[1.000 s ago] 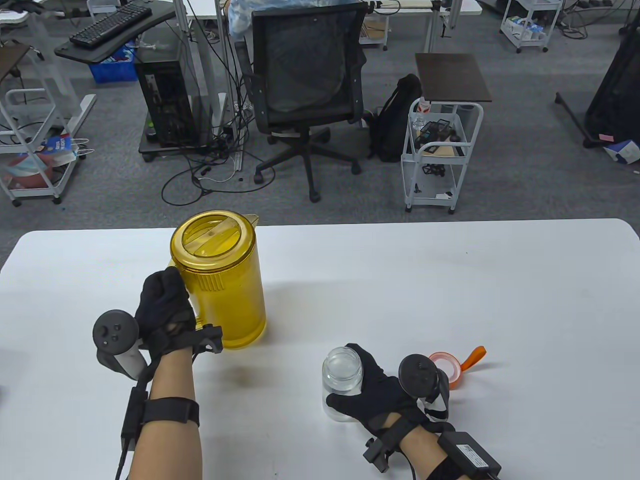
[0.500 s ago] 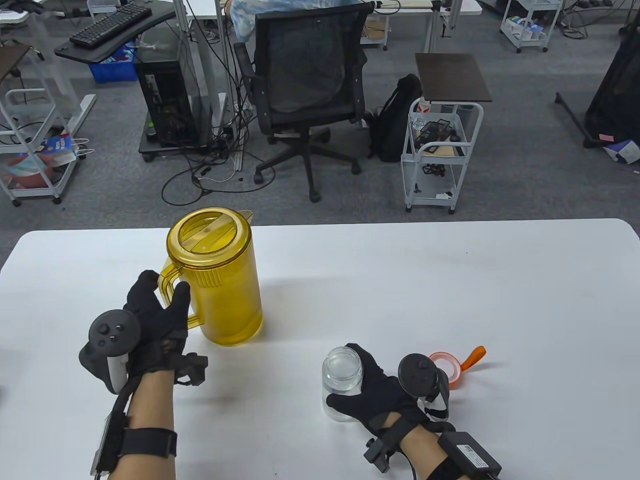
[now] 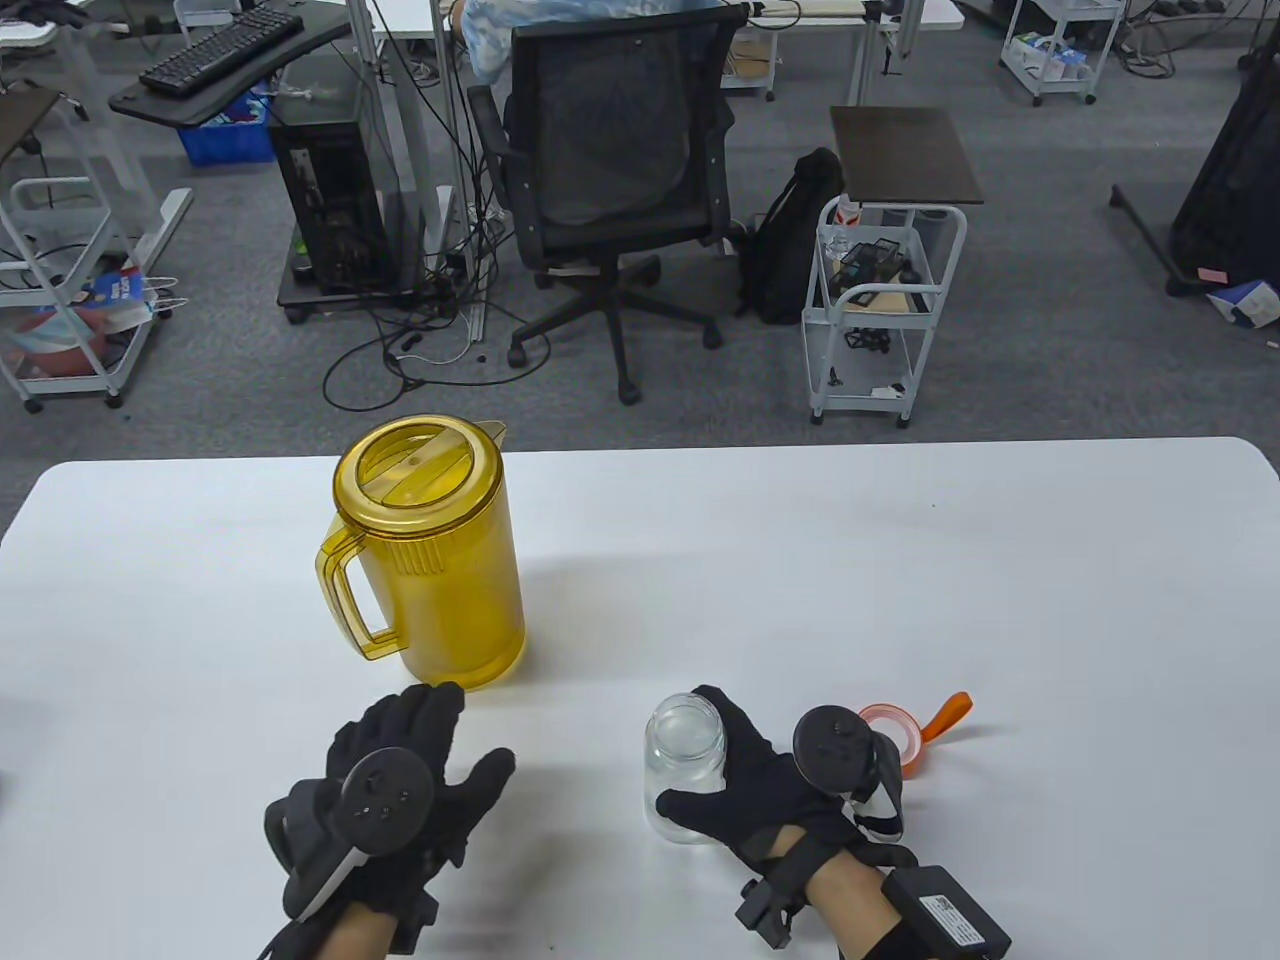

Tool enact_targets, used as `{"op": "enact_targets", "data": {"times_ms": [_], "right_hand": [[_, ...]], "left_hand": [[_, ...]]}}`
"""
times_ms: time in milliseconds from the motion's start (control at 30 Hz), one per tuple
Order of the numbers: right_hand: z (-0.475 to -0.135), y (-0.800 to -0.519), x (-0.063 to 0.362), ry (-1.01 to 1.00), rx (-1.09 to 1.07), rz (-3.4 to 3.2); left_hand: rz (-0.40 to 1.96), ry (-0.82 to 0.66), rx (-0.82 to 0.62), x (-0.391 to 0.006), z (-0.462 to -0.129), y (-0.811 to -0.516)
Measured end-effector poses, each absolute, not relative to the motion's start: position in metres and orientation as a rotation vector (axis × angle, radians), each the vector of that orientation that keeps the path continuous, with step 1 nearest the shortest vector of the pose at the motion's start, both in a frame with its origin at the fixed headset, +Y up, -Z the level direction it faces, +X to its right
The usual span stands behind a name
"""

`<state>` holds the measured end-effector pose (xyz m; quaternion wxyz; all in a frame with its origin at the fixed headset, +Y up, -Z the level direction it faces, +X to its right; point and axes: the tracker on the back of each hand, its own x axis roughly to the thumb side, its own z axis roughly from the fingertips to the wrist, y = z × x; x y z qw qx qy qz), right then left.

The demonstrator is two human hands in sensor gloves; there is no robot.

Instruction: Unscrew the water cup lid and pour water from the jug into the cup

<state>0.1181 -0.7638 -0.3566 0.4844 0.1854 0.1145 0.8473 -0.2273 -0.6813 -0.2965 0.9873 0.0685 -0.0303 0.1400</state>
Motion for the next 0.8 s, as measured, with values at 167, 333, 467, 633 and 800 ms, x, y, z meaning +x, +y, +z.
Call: {"op": "enact_targets", "data": {"times_ms": [167, 333, 467, 633, 800], "right_hand": [[-0.351, -0.746, 0.137, 0.321, 0.450, 2.248], [-0.341, -0.722, 0.169, 0.295, 0.446, 2.545], [-0.321, -0.707, 0.198, -0.082, 0.507, 2.796], [-0.307, -0.709, 0.224, -0.254, 0.505, 2.853], [-0.303, -0.718, 0.232, -0.250, 0.512, 2.859]], "left_hand": [[0.267, -0.106, 0.044, -0.215, -0.302, -0.698], [0.275, -0.124, 0.015, -0.215, -0.304, -0.711], [0.247, -0.140, 0.032, -0.217, -0.304, -0.713], [0.239, -0.140, 0.050, -0.222, -0.306, -0.714], [0.237, -0.117, 0.036, -0.228, -0.309, -0.721]]}}
